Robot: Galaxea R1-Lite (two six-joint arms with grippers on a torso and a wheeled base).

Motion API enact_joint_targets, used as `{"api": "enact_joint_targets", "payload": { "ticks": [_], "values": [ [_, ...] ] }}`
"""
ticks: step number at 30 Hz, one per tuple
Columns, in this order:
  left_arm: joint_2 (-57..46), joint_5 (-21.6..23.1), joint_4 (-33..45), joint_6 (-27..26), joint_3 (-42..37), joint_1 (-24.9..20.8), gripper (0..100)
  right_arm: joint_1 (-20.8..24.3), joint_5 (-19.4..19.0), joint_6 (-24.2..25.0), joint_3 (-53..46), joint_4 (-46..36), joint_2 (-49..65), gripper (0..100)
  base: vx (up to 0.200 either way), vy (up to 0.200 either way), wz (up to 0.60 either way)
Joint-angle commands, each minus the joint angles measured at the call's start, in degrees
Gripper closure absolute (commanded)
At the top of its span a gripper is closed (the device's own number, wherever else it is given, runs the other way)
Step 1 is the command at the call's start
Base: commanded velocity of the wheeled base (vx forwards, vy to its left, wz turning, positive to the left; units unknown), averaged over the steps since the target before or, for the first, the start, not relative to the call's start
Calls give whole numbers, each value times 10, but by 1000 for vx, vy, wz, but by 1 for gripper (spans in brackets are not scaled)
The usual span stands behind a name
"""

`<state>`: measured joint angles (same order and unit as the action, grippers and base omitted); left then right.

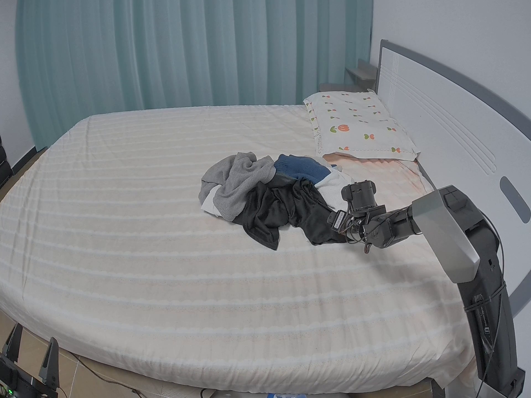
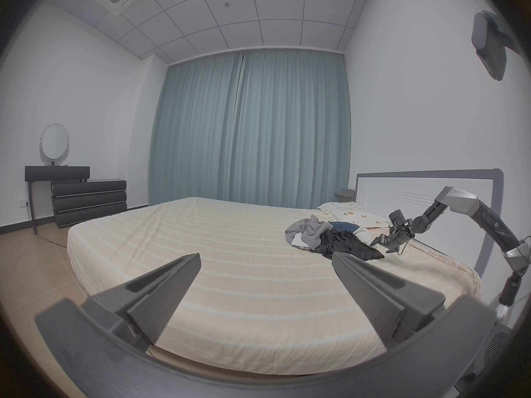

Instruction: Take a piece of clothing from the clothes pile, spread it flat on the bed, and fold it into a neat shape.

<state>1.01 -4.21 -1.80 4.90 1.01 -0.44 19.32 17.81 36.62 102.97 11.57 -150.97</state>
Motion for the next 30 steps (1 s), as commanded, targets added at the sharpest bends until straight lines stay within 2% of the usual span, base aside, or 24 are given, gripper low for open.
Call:
{"api": "enact_joint_targets", "payload": {
  "ticks": [1, 9, 25, 26, 30],
  "values": [
    [-6, 0, 0, 0, -10, 0, 0, 1, 3, 2, 25, 5, -33, 0, 0, 0, 0],
    [-6, 0, 0, 0, -10, 0, 0, 6, 11, 15, 96, -3, -74, 0, 0, 0, 0],
    [-6, 0, 0, 0, -10, 0, 0, 20, 21, 11, 116, 6, -124, 0, 0, 0, 0],
    [-6, 0, 0, 0, -10, 0, 0, 19, 21, 10, 116, 10, -123, 100, 0, 0, 0],
    [-6, 0, 0, 0, -10, 0, 0, 19, 20, 10, 116, 20, -113, 100, 0, 0, 0]
  ]
}}
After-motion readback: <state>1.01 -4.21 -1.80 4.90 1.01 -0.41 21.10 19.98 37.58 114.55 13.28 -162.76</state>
